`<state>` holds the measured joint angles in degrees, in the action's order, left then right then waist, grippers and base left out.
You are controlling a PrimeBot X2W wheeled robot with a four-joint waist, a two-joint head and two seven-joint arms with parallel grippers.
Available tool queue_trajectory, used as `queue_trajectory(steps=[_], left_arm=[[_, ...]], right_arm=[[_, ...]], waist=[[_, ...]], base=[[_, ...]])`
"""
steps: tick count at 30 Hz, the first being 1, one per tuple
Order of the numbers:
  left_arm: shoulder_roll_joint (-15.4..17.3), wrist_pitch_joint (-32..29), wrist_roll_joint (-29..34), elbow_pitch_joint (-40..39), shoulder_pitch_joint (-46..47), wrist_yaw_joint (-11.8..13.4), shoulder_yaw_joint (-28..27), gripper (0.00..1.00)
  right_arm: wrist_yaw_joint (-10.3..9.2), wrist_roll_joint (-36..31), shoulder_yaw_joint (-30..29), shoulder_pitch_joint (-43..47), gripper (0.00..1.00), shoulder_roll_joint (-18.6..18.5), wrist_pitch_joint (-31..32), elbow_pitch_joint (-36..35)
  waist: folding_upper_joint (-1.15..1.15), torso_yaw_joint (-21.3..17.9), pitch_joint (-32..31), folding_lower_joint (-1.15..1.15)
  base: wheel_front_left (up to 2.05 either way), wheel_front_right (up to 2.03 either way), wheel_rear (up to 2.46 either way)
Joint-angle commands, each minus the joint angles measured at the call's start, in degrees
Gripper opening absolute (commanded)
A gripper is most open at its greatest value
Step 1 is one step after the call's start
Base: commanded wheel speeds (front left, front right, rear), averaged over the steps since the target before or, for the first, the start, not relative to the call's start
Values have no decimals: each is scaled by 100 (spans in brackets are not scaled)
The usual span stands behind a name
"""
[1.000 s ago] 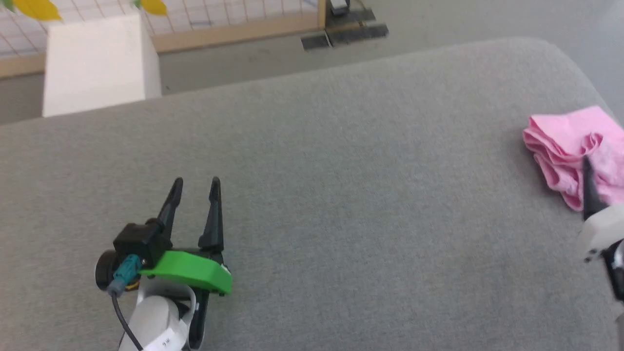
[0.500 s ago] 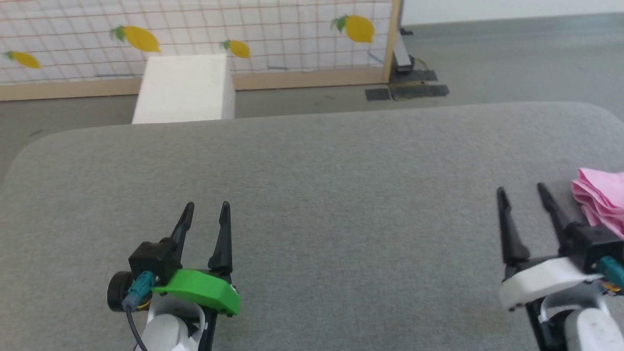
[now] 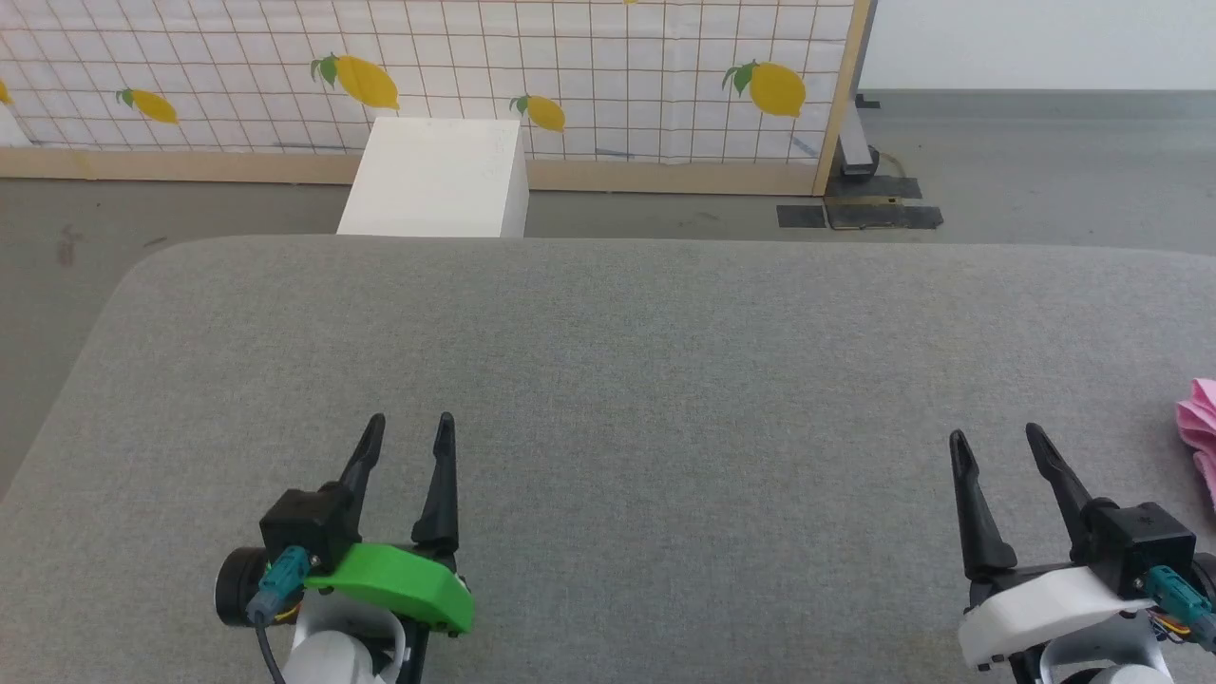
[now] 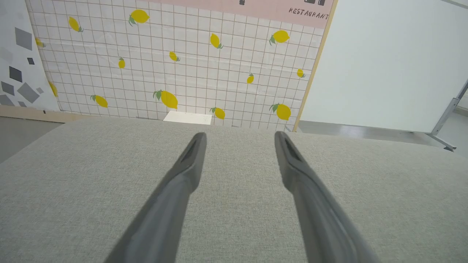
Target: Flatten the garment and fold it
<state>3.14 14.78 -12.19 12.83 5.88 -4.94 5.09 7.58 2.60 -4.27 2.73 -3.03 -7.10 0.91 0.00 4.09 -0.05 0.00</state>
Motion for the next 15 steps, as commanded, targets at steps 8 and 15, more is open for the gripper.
queue_trajectory(steps=[8, 15], left_arm=[[-25, 21, -155, 52, -119, 32, 58, 100], [0, -11, -131, 65, -27, 3, 84, 0]], right_arm=[[-9, 155, -5, 64, 100, 14, -99, -7], [1, 142, -2, 0, 0, 0, -45, 2]], waist=[[0, -37, 5, 0], [0, -54, 0, 0]], base=[[0, 0, 0], [0, 0, 0]])
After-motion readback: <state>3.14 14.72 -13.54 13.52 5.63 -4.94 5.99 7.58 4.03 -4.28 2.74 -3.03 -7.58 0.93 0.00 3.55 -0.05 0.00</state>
